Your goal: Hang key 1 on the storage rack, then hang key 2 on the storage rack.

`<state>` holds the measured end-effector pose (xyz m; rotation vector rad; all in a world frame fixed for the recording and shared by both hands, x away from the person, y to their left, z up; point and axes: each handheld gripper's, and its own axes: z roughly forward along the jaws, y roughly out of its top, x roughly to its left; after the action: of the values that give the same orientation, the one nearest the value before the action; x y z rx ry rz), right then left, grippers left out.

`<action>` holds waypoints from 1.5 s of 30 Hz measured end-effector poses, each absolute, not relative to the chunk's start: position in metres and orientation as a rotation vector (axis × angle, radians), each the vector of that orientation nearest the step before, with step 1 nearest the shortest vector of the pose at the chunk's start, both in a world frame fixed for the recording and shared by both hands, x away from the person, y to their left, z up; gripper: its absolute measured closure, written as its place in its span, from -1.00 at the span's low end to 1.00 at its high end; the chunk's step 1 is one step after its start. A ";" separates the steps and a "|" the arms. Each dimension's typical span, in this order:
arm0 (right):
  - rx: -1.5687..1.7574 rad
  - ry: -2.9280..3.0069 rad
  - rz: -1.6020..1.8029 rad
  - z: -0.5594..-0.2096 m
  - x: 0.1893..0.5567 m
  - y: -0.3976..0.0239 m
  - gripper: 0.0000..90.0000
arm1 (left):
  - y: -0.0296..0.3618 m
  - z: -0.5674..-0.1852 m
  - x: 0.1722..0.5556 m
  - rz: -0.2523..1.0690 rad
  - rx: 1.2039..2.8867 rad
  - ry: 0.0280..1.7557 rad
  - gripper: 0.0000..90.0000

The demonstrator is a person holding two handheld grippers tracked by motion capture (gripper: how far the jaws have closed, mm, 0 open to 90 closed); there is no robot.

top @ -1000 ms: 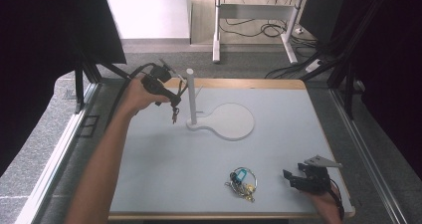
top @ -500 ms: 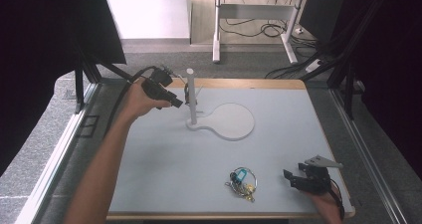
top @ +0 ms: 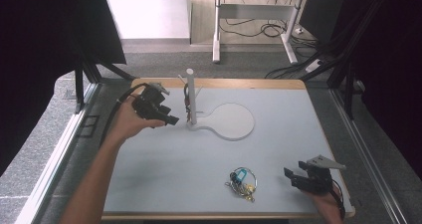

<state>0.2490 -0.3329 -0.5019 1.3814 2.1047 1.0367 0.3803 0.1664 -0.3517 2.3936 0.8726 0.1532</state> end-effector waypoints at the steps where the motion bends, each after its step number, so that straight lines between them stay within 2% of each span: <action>1: 1.381 2.105 1.037 -0.502 0.249 -0.333 -0.24 | 0.168 -0.354 0.376 0.156 2.389 0.874 0.05; 2: 1.368 2.102 1.047 -0.500 0.248 -0.332 -0.24 | 0.170 -0.360 0.367 0.188 2.392 0.866 0.05; 8: 1.325 2.110 1.074 -0.497 0.246 -0.330 -0.21 | 0.177 -0.381 0.344 0.195 2.368 0.847 0.05; 15: 1.310 2.120 1.074 -0.496 0.245 -0.328 -0.17 | 0.181 -0.412 0.321 0.165 2.345 0.854 0.05; 24: 1.305 2.132 1.058 -0.497 0.247 -0.324 -0.15 | 0.189 -0.454 0.296 0.155 2.409 0.880 0.04; 45: 1.279 2.152 1.044 -0.495 0.247 -0.316 -0.13 | 0.194 -0.475 0.286 0.117 2.398 0.904 0.01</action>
<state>0.2475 -0.3164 -0.4946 1.2790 2.1516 1.0444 0.2865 0.1938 -0.4748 2.3976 0.9042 0.1174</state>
